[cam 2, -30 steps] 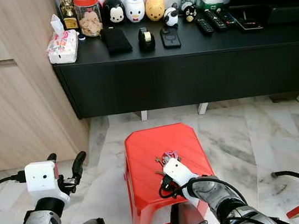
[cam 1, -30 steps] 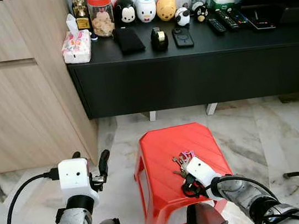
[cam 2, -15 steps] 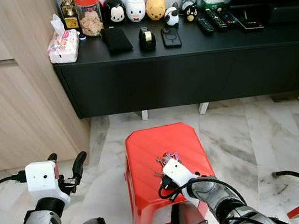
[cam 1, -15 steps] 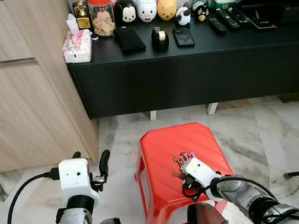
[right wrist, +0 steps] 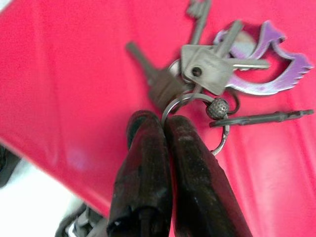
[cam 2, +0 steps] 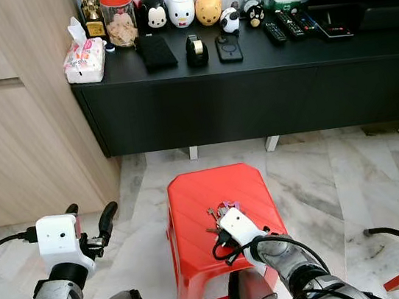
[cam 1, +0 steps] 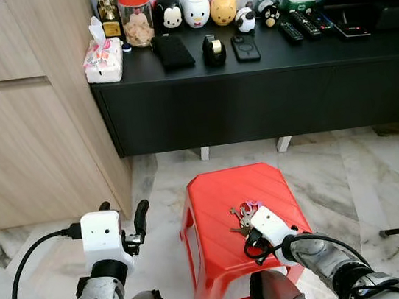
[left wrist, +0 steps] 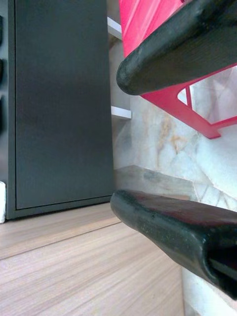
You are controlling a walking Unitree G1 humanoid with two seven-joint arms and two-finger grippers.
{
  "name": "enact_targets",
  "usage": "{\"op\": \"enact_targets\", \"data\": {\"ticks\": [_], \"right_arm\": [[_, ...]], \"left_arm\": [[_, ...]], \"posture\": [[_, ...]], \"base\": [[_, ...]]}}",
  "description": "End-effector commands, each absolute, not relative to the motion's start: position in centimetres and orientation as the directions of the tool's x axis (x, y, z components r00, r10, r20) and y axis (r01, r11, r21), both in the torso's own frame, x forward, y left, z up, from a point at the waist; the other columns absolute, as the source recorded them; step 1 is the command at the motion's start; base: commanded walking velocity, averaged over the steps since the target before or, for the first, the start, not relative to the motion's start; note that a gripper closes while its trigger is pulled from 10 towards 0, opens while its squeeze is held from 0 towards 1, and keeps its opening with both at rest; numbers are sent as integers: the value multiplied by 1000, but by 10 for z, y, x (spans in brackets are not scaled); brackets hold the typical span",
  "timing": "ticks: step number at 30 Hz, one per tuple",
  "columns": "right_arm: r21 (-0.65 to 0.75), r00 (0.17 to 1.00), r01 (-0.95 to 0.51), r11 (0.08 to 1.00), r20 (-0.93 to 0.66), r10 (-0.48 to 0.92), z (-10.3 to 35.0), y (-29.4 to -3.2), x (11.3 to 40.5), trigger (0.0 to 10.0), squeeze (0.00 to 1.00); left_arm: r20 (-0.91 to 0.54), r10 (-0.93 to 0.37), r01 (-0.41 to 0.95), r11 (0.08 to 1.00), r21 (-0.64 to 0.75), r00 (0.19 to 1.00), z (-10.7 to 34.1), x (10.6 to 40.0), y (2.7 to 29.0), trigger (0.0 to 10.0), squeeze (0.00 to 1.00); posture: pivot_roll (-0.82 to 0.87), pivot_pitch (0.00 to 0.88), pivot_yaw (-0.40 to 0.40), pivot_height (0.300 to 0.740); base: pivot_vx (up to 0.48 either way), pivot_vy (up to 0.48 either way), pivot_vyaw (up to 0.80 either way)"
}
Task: Hang keys on a hook
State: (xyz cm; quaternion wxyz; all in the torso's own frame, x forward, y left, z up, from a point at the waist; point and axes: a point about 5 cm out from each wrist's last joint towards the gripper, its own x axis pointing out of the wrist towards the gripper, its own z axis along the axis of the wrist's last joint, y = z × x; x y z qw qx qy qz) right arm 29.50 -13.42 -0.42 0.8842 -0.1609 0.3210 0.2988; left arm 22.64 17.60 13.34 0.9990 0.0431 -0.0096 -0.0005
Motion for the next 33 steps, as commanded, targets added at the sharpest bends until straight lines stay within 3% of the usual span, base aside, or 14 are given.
{"op": "enact_targets", "data": {"ticks": [1, 15, 22, 27, 30, 32, 33], "right_arm": [[-96, 677, -587, 804, -603, 422, 6, -138, 305, 0, 0], [-48, 868, -399, 916, -342, 360, 46, -153, 333, 0, 0], [146, 931, -280, 949, -200, 306, 65, -160, 343, 0, 0], [89, 986, -166, 982, 9, 166, 97, -173, 351, 0, 0], [164, 995, -102, 981, -1, 103, 96, -179, 351, 0, 0], [402, 997, -12, 916, -70, 44, 88, -185, 351, 0, 0], [402, 997, -12, 916, -70, 44, 88, -185, 351, 0, 0]], "left_arm": [[20, -4, 2, 996, 91, 1000, 134, 227, 175, 10000, 0], [35, -23, 18, 993, 120, 999, 132, 240, 173, 10000, 0], [48, -35, 27, 989, 146, 998, 134, 246, 173, 10000, 0], [60, -40, 30, 987, 158, 997, 133, 252, 173, 10000, 0], [62, -53, 42, 984, 174, 997, 133, 255, 170, 10000, 0], [67, -62, 50, 983, 179, 996, 133, 257, 167, 10000, 0], [67, -62, 50, 983, 179, 996, 133, 257, 167, 10000, 0]], "posture": [[71, 122, -125, 605], [57, 67, -127, 605], [56, 36, -121, 605], [41, 8, -117, 605], [40, 5, -117, 605], [38, 0, -118, 605], [38, 0, -118, 605]], "base": [[0, 0, 0], [0, 0, 0], [0, 0, 0], [0, 0, 0], [0, 0, 0], [0, 0, 0], [0, 0, 0]]}}
